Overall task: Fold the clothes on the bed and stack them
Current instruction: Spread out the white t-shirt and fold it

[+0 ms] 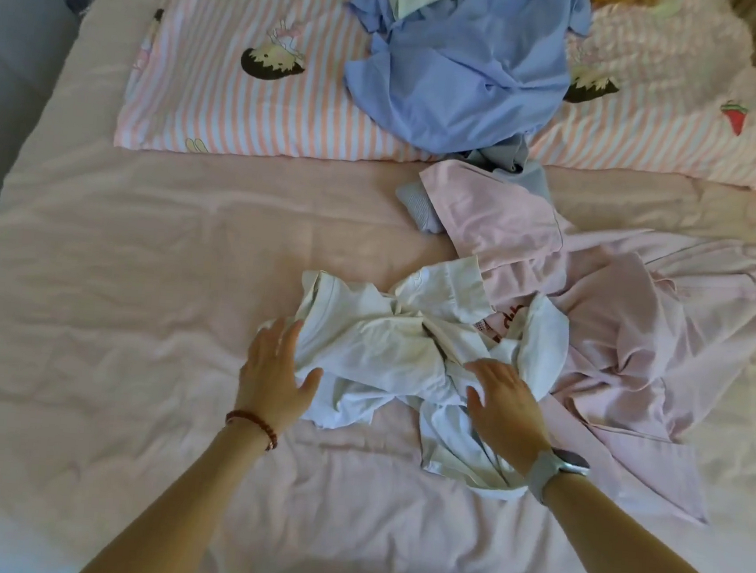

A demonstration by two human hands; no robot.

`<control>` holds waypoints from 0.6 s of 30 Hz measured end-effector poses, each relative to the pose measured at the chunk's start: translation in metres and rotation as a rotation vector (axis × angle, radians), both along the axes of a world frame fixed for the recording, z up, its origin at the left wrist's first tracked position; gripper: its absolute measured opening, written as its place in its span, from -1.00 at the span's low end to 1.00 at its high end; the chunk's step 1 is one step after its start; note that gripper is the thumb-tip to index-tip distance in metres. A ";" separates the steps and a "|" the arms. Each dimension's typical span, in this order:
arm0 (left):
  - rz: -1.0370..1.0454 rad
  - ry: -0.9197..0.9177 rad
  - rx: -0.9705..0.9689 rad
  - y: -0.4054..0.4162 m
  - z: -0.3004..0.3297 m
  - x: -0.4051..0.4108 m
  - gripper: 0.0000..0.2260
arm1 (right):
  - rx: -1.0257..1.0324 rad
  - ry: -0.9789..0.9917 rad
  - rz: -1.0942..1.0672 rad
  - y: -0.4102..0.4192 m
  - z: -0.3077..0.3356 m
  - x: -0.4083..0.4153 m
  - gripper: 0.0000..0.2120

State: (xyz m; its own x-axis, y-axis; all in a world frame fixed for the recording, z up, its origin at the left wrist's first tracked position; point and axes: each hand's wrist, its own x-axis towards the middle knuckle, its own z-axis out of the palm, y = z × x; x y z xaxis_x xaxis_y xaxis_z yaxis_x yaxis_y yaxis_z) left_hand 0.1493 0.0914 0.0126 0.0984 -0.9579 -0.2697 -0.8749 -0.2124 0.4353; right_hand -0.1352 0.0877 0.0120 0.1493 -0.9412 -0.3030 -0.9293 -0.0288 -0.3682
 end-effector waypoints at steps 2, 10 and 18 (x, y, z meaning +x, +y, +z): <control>-0.135 -0.035 -0.070 -0.019 -0.005 -0.014 -0.39 | 0.023 -0.048 0.043 -0.011 -0.011 0.019 -0.53; -0.202 0.297 0.057 -0.008 -0.019 -0.056 -0.84 | 0.211 -0.120 0.081 0.001 -0.037 0.035 -0.63; -0.060 0.207 -0.233 0.042 -0.008 -0.025 -0.78 | -0.263 -0.106 0.521 0.000 -0.023 0.047 -0.44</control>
State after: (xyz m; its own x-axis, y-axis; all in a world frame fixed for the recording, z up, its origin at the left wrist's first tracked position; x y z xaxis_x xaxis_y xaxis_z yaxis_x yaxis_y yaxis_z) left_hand 0.1245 0.1334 0.0048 0.0061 -0.9987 -0.0511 -0.7707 -0.0373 0.6361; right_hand -0.0884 0.0875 -0.0115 0.6290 -0.7769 -0.0279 -0.7263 -0.5745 -0.3773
